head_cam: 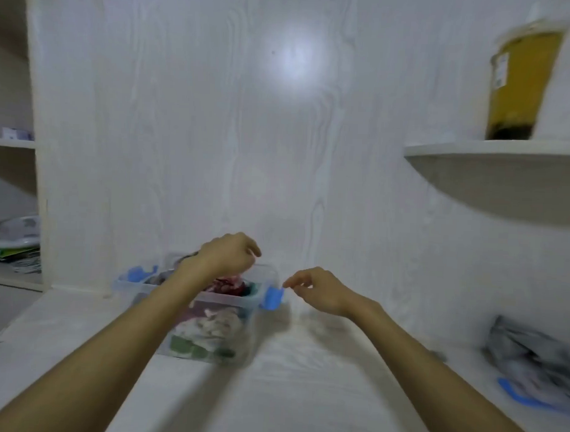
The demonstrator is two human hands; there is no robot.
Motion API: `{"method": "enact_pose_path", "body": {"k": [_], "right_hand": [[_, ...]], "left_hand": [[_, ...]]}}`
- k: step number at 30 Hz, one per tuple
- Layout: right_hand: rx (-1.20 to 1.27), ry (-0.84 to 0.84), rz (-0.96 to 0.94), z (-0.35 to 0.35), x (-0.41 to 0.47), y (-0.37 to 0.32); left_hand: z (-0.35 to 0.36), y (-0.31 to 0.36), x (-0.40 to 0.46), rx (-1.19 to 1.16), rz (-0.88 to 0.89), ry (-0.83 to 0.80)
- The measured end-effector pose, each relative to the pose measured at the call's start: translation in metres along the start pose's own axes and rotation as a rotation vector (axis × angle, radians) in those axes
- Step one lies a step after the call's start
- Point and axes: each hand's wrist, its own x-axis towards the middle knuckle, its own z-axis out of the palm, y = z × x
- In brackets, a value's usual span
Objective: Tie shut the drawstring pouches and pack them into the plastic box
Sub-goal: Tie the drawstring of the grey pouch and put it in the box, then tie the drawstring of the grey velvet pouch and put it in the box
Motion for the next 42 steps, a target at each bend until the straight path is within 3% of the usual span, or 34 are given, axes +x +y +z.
{"method": "enact_pose_path", "body": {"k": [3,8,13,17,22,25,29,34,38,42], "right_hand": [[0.053,0.021,0.123,-0.021,-0.048,0.046],[0.028,0.135,0.342,-0.056,-0.134,0.14],[-0.037,0.392,0.511,-0.089,-0.207,0.226],[-0.117,0.59,0.578,-0.102,-0.228,0.277],[-0.194,0.46,0.872,-0.119,-0.228,0.319],[-0.187,0.428,0.916,-0.126,-0.227,0.34],[-0.338,0.312,1.022,-0.126,-0.225,0.357],[-0.274,0.447,0.931,-0.128,-0.218,0.36],[-0.16,0.623,0.675,-0.127,-0.22,0.349],[-0.143,0.687,0.521,-0.138,-0.215,0.316]], "left_hand": [[0.028,0.062,-0.004,-0.172,0.108,-0.037],[0.105,0.169,-0.009,-0.39,0.243,-0.274],[0.183,0.267,-0.004,-0.501,0.346,-0.395],[0.228,0.324,0.005,-0.61,0.365,-0.375],[0.267,0.361,0.037,-0.467,0.437,-0.294],[0.278,0.371,0.049,-0.42,0.508,-0.324],[0.291,0.379,0.053,-0.254,0.533,-0.242],[0.289,0.38,0.047,-0.186,0.539,-0.135],[0.271,0.378,0.045,-0.398,0.505,-0.121],[0.234,0.359,0.044,-0.567,0.422,-0.143]]}}
